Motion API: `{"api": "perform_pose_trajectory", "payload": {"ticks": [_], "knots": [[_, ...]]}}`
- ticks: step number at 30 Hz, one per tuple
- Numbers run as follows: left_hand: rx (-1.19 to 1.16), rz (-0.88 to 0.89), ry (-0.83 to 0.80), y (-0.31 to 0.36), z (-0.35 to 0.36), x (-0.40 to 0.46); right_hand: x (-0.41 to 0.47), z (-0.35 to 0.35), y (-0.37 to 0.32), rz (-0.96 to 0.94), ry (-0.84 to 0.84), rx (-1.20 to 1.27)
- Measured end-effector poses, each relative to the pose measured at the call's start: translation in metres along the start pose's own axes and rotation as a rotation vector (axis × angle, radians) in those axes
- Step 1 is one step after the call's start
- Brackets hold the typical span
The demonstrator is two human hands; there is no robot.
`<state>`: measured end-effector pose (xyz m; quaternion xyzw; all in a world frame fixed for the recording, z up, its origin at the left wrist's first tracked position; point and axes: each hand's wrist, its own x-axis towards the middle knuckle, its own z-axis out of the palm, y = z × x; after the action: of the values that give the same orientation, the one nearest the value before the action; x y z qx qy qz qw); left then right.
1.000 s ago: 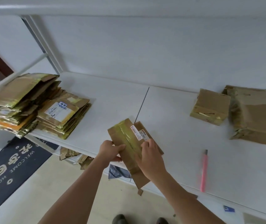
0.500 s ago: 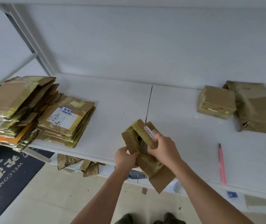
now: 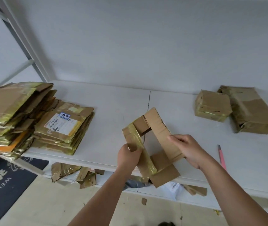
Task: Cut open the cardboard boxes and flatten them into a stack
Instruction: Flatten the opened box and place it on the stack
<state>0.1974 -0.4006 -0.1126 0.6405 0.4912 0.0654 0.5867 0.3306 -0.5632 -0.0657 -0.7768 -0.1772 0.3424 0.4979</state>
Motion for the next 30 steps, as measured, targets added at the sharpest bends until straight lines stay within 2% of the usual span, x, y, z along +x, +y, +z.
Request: {"api": "perform_pose_trajectory", "payload": {"ticks": [8, 15, 18, 20, 23, 25, 28, 30], "knots": [[0.140, 0.019, 0.011, 0.034, 0.000, 0.005, -0.001, 0.005, -0.024, -0.235, 0.016, -0.136], [-0.237, 0.046, -0.310, 0.037, -0.027, 0.003, 0.005, -0.001, -0.057, -0.424, 0.073, -0.328], [-0.265, 0.061, -0.356, 0.030, -0.035, 0.007, 0.014, 0.004, -0.064, -0.451, 0.094, -0.405], [-0.312, 0.038, -0.324, 0.023, -0.041, 0.010, 0.018, 0.005, -0.065, -0.451, 0.118, -0.441], [-0.500, -0.020, -0.323, 0.013, -0.051, 0.009, 0.024, -0.004, -0.064, -0.413, 0.169, -0.485], [-0.503, -0.035, -0.273, 0.009, -0.055, 0.009, 0.027, -0.009, -0.064, -0.383, 0.155, -0.503], [-0.336, -0.024, -0.055, 0.005, -0.054, 0.012, 0.026, -0.007, -0.072, -0.381, 0.122, -0.521], [-0.068, 0.080, 0.143, 0.006, -0.054, 0.008, 0.024, -0.004, -0.076, -0.393, 0.098, -0.557]]}}
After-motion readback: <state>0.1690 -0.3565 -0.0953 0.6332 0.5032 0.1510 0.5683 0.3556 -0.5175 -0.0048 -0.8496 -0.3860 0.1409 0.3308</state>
